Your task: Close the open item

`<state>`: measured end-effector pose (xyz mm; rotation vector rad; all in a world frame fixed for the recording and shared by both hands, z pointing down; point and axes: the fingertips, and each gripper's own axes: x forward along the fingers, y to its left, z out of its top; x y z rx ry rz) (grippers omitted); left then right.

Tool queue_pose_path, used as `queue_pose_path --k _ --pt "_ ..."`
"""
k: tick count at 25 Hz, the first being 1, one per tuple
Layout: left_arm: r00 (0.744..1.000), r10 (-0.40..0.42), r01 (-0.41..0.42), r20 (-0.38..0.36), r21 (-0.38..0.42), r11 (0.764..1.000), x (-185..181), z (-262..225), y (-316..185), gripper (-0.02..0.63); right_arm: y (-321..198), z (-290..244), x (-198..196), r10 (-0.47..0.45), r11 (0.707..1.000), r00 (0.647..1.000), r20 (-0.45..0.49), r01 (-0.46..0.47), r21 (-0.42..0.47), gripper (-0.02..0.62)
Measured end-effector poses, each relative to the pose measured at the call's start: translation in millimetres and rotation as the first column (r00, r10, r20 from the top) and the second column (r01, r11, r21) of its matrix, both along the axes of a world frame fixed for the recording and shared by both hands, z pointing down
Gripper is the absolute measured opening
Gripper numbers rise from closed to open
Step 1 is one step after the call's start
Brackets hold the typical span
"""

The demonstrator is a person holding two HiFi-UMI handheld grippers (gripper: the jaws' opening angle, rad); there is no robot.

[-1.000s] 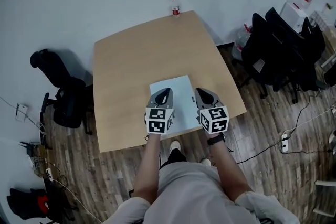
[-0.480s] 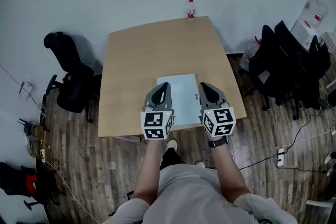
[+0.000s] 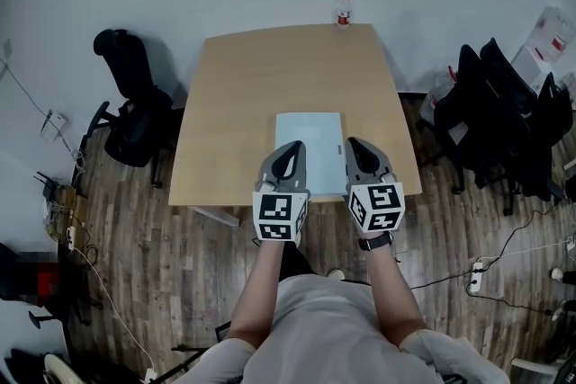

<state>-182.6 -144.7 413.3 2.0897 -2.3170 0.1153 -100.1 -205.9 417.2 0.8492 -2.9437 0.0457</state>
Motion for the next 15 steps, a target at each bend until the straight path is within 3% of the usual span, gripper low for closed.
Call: queue_pose_path --k 10,15 --pt "1.0 -0.012 0.012 -0.009 -0.003 1.0 25 7 11 0.009 11 -4 36 0.02 0.999 1.0 0.012 -0.02 0.035 0.012" --pt "0.997 -0.078 0.077 -0.022 -0.044 0.996 -4 29 37 0.009 32 11 9 -0.035 0.999 0.999 0.028 0.035 0.014 0.012"
